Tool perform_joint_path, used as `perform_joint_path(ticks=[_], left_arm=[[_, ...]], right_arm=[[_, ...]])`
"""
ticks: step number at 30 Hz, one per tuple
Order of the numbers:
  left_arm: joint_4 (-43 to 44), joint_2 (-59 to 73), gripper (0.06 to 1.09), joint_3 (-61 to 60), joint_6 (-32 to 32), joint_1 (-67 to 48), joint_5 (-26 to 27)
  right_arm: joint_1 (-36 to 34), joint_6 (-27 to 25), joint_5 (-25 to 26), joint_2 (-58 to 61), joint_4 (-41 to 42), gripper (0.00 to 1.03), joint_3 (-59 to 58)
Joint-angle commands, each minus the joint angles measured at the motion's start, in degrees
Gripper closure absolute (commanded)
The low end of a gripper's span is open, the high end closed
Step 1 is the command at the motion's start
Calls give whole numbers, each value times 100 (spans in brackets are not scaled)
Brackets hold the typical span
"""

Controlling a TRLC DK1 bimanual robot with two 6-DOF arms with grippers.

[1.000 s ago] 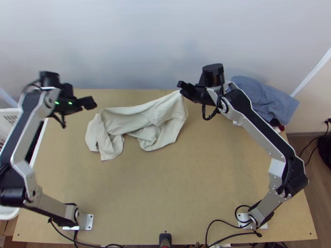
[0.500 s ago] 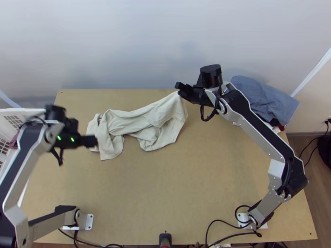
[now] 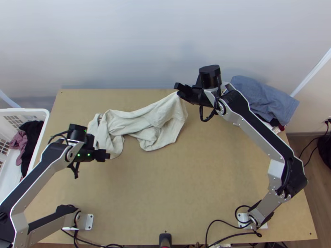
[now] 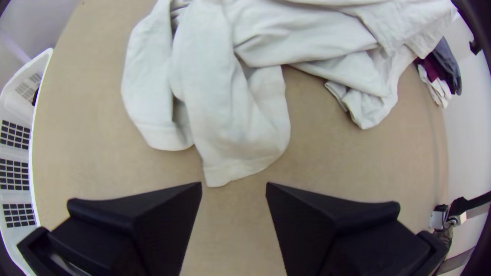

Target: Fold the t-shirt

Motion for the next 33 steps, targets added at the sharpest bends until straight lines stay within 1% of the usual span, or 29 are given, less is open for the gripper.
perform_joint_path(ticks=[1, 11, 29, 30, 31, 33], left_arm=[[134, 198, 46, -178, -228, -127, -56], [662, 655, 46, -441, -228, -145, -118], [1189, 1305, 46, -547, -281, -215, -179], [1215, 1349, 48, -547, -281, -224, -179], [1268, 1376, 53, -564, -290, -224, -188], [1453, 1384, 68, -617, -334, -224, -214]], right_arm=[[38, -50, 67, 48, 97, 100, -147], [-6, -86, 67, 40, 97, 100, -182], [-24, -94, 67, 31, 150, 100, -306], [-24, -94, 67, 31, 150, 100, -306], [-24, -94, 67, 22, 150, 100, -306], [-33, -103, 67, 13, 141, 100, -306]])
